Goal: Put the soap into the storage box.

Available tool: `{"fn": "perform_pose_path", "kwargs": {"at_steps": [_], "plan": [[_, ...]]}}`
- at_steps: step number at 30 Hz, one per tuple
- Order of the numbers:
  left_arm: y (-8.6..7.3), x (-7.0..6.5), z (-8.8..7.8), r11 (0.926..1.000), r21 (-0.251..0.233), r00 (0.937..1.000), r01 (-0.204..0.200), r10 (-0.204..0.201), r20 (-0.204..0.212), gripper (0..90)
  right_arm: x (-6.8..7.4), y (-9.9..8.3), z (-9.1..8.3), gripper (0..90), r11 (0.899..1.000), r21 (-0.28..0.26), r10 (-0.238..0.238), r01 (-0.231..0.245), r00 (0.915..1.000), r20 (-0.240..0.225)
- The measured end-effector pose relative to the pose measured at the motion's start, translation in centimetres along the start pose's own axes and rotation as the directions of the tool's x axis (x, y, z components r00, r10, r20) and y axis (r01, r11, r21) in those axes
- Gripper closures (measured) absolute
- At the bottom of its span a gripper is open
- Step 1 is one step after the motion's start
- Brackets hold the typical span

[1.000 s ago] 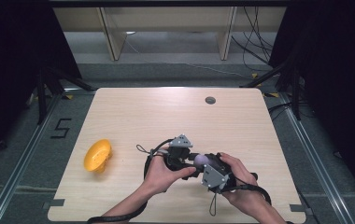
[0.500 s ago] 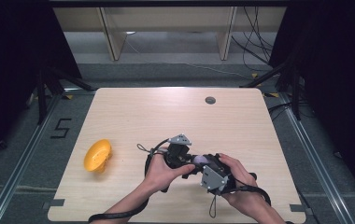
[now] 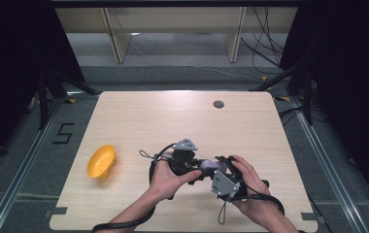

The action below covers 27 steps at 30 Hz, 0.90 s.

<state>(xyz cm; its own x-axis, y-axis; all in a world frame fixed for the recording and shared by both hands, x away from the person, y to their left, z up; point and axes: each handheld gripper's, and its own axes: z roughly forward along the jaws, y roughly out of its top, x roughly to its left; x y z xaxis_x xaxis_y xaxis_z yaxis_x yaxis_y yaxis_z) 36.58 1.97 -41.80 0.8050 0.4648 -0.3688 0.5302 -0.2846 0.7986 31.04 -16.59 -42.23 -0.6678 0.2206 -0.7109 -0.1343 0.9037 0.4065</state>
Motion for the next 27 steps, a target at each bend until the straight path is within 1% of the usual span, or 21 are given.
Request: {"fn": "perform_pose_path", "kwargs": {"at_steps": [1,2,3,4,5,6,7,9,11,13,14,15,16,17,18,19,21,23,24,25,27], "plan": [[0.0,0.1,-0.1,1.0000,-0.002,1.0000,-0.006,0.006,0.001,58.6,-0.1,-0.1,-0.1,33.4,1.000,0.006,-0.006,0.006,1.0000,0.005],[0.0,0.0,-0.2,1.0000,-0.002,0.9999,-0.006,0.006,-0.012,58.6,0.1,-0.2,-0.3,33.2,0.999,0.027,0.037,-0.037,0.9993,0.006],[0.1,0.1,-0.3,0.9999,-0.004,0.9998,-0.015,0.015,-0.010,58.6,0.1,-0.4,-0.4,32.8,0.999,0.019,0.035,-0.035,0.9993,0.010],[0.1,0.0,-0.4,0.9998,-0.009,0.9997,-0.015,0.015,-0.016,58.6,-0.3,-0.5,-0.5,32.7,0.999,-0.001,-0.037,0.037,0.9989,0.029],[0.1,0.0,-0.5,0.9999,-0.004,0.9998,-0.013,0.013,-0.016,58.6,-0.3,-0.6,-0.7,32.5,1.000,0.001,-0.029,0.029,0.9992,0.029],[0.1,0.0,-0.6,0.9997,-0.008,0.9996,-0.024,0.024,-0.018,58.6,-0.2,-0.8,-0.9,32.2,1.000,0.007,-0.010,0.010,0.9995,0.030],[0.1,0.0,-0.6,0.9996,-0.012,0.9992,-0.024,0.023,-0.032,58.6,-0.2,-1.1,-1.1,31.9,1.000,0.006,-0.003,0.003,0.9994,0.035],[0.0,0.0,-0.8,0.9985,-0.006,0.9972,-0.055,0.055,-0.050,58.6,0.1,-1.6,-1.5,31.5,0.999,0.002,0.049,-0.049,0.9983,0.032],[-0.1,0.0,-1.0,0.9986,-0.005,0.9975,-0.052,0.052,-0.048,58.7,0.2,-2.3,-1.8,31.3,0.998,0.005,0.068,-0.069,0.9973,0.027],[-0.2,0.0,-1.1,0.9991,-0.005,0.9976,-0.042,0.041,-0.056,58.7,0.2,-3.1,-2.0,31.4,0.995,0.013,0.096,-0.097,0.9947,0.035],[-0.2,0.0,-1.2,0.9986,-0.011,0.9969,-0.051,0.050,-0.061,58.7,0.5,-3.4,-2.1,31.3,0.989,0.027,0.146,-0.147,0.9887,0.033],[-0.2,0.0,-1.4,0.9979,-0.012,0.9953,-0.064,0.063,-0.073,58.7,0.4,-3.9,-2.2,31.3,0.989,0.025,0.142,-0.142,0.9895,0.030],[-0.3,0.1,-1.4,0.9974,-0.012,0.9952,-0.071,0.070,-0.067,58.7,0.5,-4.2,-2.2,31.4,0.985,0.035,0.165,-0.166,0.9857,0.035],[-0.3,0.0,-1.6,0.9969,-0.009,0.9937,-0.078,0.077,-0.082,58.7,0.6,-4.5,-2.3,31.4,0.983,0.035,0.182,-0.183,0.9829,0.029],[-0.3,0.1,-1.7,0.9973,-0.005,0.9946,-0.074,0.073,-0.074,58.7,0.7,-4.6,-2.3,31.3,0.979,0.028,0.203,-0.204,0.9788,0.024],[-0.3,0.0,-1.8,0.9972,-0.010,0.9931,-0.074,0.073,-0.092,58.7,0.7,-4.8,-2.3,31.3,0.978,0.026,0.206,-0.206,0.9785,0.013],[-0.3,0.1,-2.0,0.9963,-0.011,0.9917,-0.086,0.084,-0.097,58.7,0.6,-5.0,-2.3,31.4,0.976,0.029,0.215,-0.216,0.9762,0.025],[-0.4,0.3,-2.3,0.9959,-0.006,0.9901,-0.091,0.089,-0.108,58.7,0.5,-5.2,-2.3,31.4,0.979,0.027,0.204,-0.204,0.9788,0.018],[-0.5,0.4,-2.3,0.9963,-0.013,0.9902,-0.085,0.083,-0.112,58.7,0.6,-5.2,-2.3,31.5,0.973,0.028,0.228,-0.229,0.9734,0.020],[-0.5,0.5,-2.5,0.9962,-0.008,0.9891,-0.086,0.085,-0.121,58.7,0.5,-5.3,-2.2,31.5,0.976,0.024,0.215,-0.216,0.9763,0.022],[-0.7,0.8,-2.7,0.9961,-0.009,0.9875,-0.087,0.085,-0.132,58.7,0.4,-5.4,-2.2,31.5,0.976,0.025,0.214,-0.215,0.9766,0.018]]}}
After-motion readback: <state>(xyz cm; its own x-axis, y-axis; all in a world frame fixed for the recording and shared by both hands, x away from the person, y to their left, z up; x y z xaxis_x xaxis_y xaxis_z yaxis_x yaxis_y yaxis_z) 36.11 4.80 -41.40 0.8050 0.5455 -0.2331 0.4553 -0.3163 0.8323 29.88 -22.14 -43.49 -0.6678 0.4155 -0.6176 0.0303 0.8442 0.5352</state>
